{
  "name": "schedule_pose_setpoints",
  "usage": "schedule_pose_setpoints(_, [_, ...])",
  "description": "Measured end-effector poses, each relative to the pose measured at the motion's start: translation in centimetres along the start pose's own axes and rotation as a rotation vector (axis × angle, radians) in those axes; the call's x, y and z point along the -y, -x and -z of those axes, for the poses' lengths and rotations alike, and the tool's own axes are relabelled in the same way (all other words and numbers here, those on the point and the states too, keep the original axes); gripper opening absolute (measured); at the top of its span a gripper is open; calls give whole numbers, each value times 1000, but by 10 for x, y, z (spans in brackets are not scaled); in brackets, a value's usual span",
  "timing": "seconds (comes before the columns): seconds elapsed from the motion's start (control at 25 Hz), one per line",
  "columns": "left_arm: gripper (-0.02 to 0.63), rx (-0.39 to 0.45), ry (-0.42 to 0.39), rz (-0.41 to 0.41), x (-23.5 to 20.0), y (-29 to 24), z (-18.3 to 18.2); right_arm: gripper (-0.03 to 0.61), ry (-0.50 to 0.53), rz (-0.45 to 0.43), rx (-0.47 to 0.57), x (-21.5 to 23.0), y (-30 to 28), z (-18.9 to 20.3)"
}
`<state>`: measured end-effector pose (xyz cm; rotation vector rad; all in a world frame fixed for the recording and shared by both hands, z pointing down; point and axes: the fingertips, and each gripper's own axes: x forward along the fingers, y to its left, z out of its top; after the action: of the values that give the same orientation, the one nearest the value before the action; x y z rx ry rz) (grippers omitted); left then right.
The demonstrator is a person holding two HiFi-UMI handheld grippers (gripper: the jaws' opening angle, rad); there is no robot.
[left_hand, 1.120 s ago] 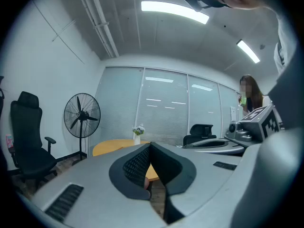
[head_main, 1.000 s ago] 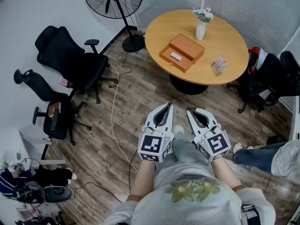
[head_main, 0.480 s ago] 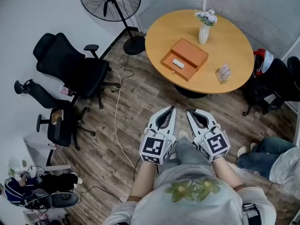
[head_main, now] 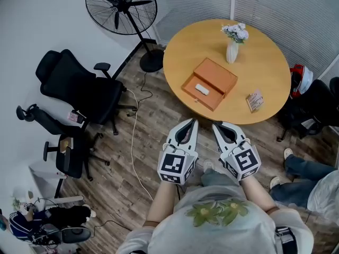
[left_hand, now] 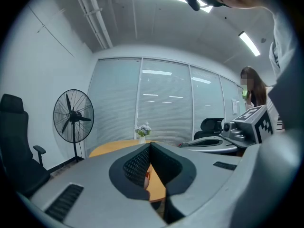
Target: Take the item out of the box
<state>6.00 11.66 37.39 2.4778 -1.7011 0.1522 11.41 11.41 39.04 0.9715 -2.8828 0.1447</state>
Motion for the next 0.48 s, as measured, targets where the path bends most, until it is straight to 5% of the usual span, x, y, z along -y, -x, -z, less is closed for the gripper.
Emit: schedule_pose_setpoints(0.48, [2,14,31,-45,-28,-52,-7,5,17,-23,-8,54,-50,-5])
